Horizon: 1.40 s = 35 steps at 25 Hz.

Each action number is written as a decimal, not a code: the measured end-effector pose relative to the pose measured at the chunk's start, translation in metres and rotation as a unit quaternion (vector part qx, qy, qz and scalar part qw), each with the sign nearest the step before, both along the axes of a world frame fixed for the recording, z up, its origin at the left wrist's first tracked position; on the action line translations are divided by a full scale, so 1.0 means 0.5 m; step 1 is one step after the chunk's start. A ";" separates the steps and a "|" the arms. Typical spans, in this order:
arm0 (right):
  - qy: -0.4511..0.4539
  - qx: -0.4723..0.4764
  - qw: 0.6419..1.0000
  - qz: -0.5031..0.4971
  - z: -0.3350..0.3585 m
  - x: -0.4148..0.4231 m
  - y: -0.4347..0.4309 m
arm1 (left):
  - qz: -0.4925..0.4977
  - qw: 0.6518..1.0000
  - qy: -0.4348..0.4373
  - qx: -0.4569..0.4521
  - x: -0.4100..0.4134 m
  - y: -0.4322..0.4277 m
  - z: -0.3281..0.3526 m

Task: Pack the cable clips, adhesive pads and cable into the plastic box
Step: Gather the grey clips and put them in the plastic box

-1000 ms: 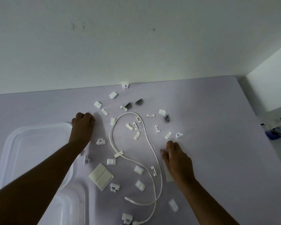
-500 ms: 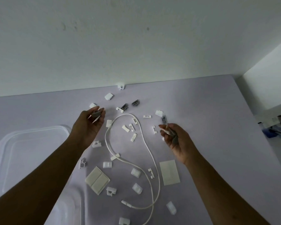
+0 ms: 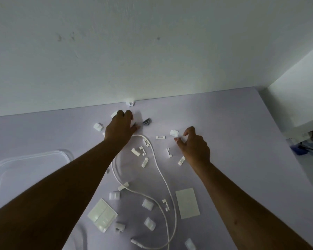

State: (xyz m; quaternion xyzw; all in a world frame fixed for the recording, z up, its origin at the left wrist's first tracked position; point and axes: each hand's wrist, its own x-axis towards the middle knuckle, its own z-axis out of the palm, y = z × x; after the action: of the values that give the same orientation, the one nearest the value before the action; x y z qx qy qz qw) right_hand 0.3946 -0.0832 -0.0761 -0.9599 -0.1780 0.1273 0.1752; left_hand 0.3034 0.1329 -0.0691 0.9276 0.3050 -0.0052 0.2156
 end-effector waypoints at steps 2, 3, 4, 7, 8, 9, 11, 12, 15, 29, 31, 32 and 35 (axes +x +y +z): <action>-0.005 -0.028 1.000 0.002 -0.009 0.006 0.003 | -0.015 0.999 0.035 0.019 0.009 0.001 -0.016; -0.004 -0.035 0.999 0.005 -0.016 0.007 0.003 | -0.020 0.999 0.042 0.021 0.010 0.001 -0.024; -0.003 -0.036 0.999 0.012 -0.022 0.007 0.004 | -0.026 0.998 0.044 0.027 0.011 0.002 -0.032; -0.015 -0.028 0.999 0.018 -0.039 0.003 0.006 | -0.054 0.996 0.038 0.066 0.014 0.007 -0.047; -0.022 -0.028 0.999 0.018 -0.041 0.004 0.005 | -0.058 0.995 0.033 0.074 0.016 0.011 -0.050; -0.018 -0.018 1.000 0.011 -0.040 0.006 0.004 | -0.048 0.997 0.017 0.065 0.017 0.014 -0.052; 0.059 0.108 0.991 -0.051 -0.039 0.010 0.001 | 0.019 0.997 -0.072 -0.030 0.022 0.016 -0.051; 0.147 0.235 0.954 -0.111 -0.036 0.010 0.004 | 0.059 0.984 -0.132 -0.108 0.026 0.016 -0.049; 0.440 0.513 0.696 -0.243 -0.009 -0.010 0.012 | 0.141 0.862 -0.247 -0.421 0.044 0.005 -0.029; 0.556 0.610 0.516 -0.227 0.022 -0.065 -0.007 | -0.166 0.952 0.105 0.234 0.095 -0.032 -0.061; 0.556 0.616 0.510 -0.225 0.024 -0.079 -0.014 | -0.147 0.964 0.097 0.198 0.084 -0.038 -0.058; 0.560 0.620 0.502 -0.225 0.027 -0.088 -0.017 | -0.105 0.985 0.079 0.115 0.078 -0.039 -0.048; 0.576 0.635 0.466 -0.218 0.040 -0.116 -0.017 | 0.126 0.886 -0.100 -0.434 0.046 -0.041 0.011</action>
State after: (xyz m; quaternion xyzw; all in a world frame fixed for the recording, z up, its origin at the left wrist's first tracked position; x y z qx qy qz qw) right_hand 0.3367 -0.0918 -0.0559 -0.3016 0.1462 0.4616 0.8213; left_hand 0.3266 0.1125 -0.0635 0.6909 0.3632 -0.0175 0.6248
